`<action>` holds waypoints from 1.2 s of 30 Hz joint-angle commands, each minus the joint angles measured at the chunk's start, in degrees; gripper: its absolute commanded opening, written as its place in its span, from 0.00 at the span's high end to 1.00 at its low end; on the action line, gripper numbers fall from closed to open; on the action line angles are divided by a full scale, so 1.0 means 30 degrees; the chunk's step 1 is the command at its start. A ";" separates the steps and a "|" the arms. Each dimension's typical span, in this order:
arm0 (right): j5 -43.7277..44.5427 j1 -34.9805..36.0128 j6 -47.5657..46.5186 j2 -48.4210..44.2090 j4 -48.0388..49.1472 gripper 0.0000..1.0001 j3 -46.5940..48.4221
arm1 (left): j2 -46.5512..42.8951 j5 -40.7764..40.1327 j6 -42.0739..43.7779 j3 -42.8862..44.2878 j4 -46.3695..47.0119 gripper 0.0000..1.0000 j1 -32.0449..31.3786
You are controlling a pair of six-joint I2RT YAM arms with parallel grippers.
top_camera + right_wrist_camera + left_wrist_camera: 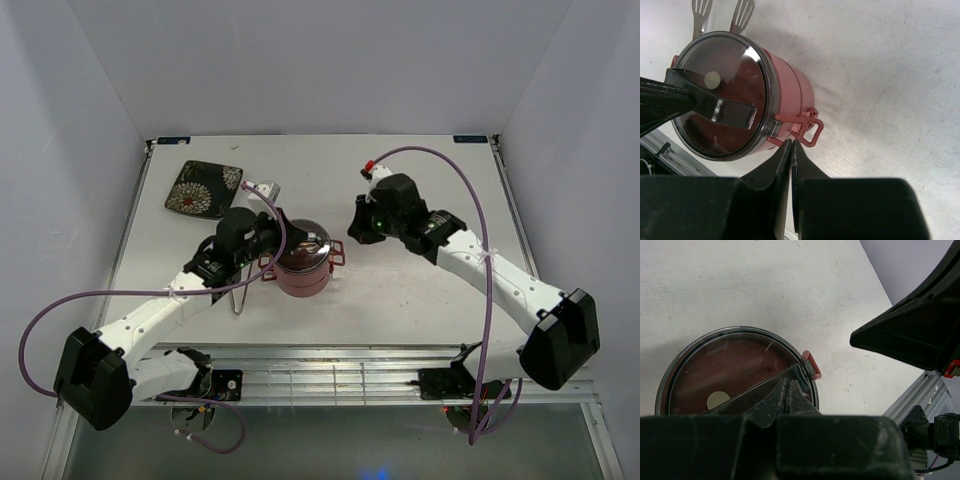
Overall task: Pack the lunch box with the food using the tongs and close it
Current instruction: Close the fastener on the packing box.
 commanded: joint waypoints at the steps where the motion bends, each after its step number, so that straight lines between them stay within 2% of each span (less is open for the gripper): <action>1: 0.1210 0.0503 0.0633 0.0482 -0.1200 0.92 0.1427 | -0.0131 -0.0143 0.0034 -0.0718 -0.0603 0.96 -0.0093; 5: 0.2590 0.1205 0.0984 0.0863 -0.2549 0.92 0.2219 | -0.0219 -0.0142 0.0063 -0.0894 -0.0515 0.95 -0.0093; 11: 0.3151 0.2466 0.1336 0.1975 -0.2815 0.92 0.2251 | -0.0336 -0.0143 0.0034 -0.1157 -0.0486 0.95 -0.0093; 18: 0.2536 0.2613 0.2654 0.4258 0.0022 0.92 -0.1057 | -0.0336 -0.0084 0.0092 -0.1451 -0.0514 0.96 -0.0093; 24: 0.2154 0.2672 0.3183 0.6252 0.1984 0.92 -0.1967 | 0.0131 0.0062 0.0063 -0.1744 0.0539 0.97 -0.0093; 30: 0.2009 0.2263 0.2802 0.6577 0.3043 0.92 -0.1998 | 0.0367 -0.0113 0.0034 -0.1832 0.0715 0.98 -0.0093; 36: 0.3118 0.1853 0.3065 0.5348 0.2255 0.92 -0.2613 | 0.0484 -0.0260 0.0034 -0.1715 0.0570 0.98 -0.0093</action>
